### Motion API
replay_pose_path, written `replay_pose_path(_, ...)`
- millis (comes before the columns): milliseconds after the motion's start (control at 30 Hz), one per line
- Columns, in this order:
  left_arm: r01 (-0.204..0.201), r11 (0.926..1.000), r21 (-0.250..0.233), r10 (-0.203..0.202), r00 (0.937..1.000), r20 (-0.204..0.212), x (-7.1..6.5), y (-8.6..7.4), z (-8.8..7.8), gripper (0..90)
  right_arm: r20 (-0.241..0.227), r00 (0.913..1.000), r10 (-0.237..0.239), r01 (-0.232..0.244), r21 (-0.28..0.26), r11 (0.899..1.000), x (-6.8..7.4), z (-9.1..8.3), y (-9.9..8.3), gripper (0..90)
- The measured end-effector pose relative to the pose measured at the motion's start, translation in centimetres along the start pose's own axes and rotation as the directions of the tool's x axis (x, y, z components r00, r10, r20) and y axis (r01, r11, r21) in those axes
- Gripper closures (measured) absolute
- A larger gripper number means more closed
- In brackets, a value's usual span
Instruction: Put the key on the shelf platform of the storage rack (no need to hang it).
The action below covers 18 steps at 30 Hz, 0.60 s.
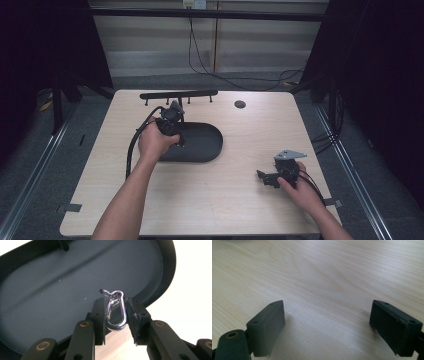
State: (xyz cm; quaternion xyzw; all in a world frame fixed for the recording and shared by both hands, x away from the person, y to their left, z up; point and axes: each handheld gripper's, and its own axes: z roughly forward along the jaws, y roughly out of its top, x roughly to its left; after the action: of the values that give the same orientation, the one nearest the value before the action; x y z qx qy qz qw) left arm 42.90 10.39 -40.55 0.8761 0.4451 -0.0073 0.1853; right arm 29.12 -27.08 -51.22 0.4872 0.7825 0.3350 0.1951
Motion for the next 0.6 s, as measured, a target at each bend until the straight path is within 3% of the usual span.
replay_pose_path(367, -0.002, 1.0, 0.004, 0.002, 0.9999, 0.01, 0.11, 0.25, 0.72, 68.9, 0.0, 1.0, -0.001, 0.001, -0.001, 1.0, -0.01, 0.0, 0.0, 12.4)
replay_pose_path(400, -0.006, 0.9999, -0.012, 0.006, 1.0, 0.006, 0.13, 0.23, 0.65, 82.1, 0.0, 1.0, -0.001, 0.001, -0.001, 1.0, -0.01, 0.0, 0.0, 12.4)
replay_pose_path(433, -0.002, 0.9998, -0.021, 0.002, 0.9999, 0.015, 0.23, 0.22, 0.59, 85.8, -0.001, 1.0, 0.0, 0.0, 0.0, 1.0, 0.0, 0.0, 0.0, 12.4)
replay_pose_path(600, 0.002, 0.9999, -0.016, -0.002, 1.0, 0.007, 0.27, 0.22, 0.75, 83.2, -0.001, 1.0, -0.003, 0.003, -0.001, 1.0, 0.0, 0.01, 0.0, 12.3)
